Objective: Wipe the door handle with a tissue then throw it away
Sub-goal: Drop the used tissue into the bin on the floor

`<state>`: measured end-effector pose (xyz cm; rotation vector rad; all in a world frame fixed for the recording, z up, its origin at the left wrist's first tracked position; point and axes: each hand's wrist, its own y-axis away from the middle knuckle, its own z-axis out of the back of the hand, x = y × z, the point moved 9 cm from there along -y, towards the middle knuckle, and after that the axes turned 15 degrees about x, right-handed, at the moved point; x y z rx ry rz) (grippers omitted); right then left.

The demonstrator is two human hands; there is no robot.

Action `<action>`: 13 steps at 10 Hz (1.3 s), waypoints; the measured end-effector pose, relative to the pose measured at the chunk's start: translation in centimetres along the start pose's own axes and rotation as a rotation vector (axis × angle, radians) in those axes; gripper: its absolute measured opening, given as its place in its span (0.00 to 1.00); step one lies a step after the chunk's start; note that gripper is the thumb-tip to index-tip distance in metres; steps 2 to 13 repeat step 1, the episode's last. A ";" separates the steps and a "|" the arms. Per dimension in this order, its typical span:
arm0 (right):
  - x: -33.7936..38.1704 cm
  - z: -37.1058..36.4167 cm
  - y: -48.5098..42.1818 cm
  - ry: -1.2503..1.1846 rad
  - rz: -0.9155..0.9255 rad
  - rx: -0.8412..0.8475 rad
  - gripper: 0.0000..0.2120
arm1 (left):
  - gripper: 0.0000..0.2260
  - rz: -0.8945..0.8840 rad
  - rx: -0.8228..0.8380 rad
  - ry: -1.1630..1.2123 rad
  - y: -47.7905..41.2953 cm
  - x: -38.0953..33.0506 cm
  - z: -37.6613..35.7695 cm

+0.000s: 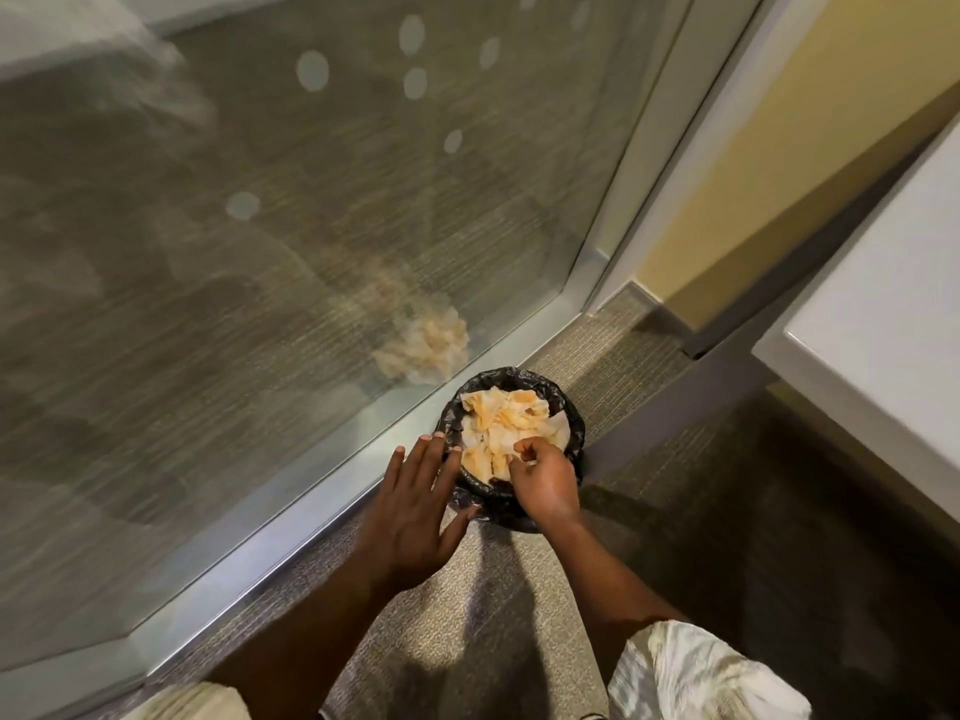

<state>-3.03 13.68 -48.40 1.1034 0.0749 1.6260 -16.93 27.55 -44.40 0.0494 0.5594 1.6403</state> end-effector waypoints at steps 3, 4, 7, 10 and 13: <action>0.6 0.3 0.5 0.036 0.023 -0.014 0.09 | 0.35 0.012 -0.008 0.024 0.1 0.0 0.7; 0.6 0.3 0.5 0.036 0.023 -0.014 0.09 | 0.35 0.012 -0.008 0.024 0.1 0.0 0.7; 0.6 0.3 0.5 0.036 0.023 -0.014 0.09 | 0.35 0.012 -0.008 0.024 0.1 0.0 0.7; 0.6 0.3 0.5 0.036 0.023 -0.014 0.09 | 0.35 0.012 -0.008 0.024 0.1 0.0 0.7; 0.6 0.3 0.5 0.036 0.023 -0.014 0.09 | 0.35 0.012 -0.008 0.024 0.1 0.0 0.7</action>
